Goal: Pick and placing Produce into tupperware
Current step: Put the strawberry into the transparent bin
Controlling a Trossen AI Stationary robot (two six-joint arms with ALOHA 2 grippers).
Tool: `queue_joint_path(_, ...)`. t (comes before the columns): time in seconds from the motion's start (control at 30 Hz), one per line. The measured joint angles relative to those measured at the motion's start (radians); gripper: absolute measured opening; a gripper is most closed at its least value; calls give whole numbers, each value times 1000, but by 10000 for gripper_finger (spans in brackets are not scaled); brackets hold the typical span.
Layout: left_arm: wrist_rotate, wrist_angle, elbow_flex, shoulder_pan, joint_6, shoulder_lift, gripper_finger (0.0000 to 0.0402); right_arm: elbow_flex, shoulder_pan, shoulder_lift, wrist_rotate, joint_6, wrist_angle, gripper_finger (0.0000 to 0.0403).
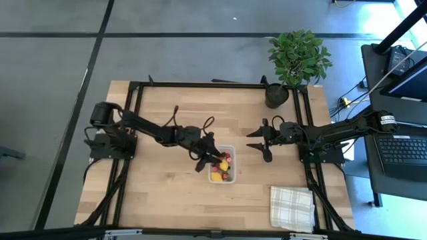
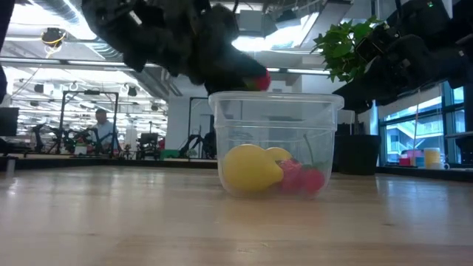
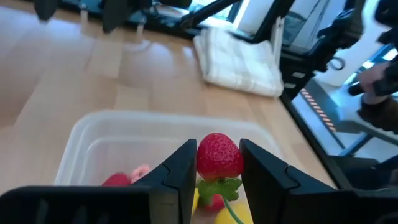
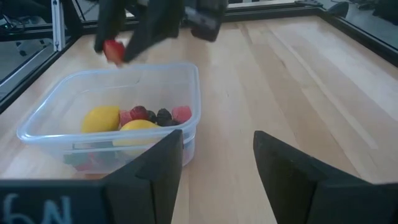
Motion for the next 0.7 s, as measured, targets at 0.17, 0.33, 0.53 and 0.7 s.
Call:
queue_joint_path(0.17,-22,11,0,0,0,45,105,0,0,0,0,1,0,198)
queue_joint_path(0.33,-64,11,0,0,1,83,105,0,0,0,0,0,0,198)
queue_joint_path(0.53,-72,8,2,-4,3,96,105,0,0,0,0,0,-1,198)
queue_joint_path(0.7,-72,10,2,-5,6,95,105,0,0,0,0,-1,-1,198)
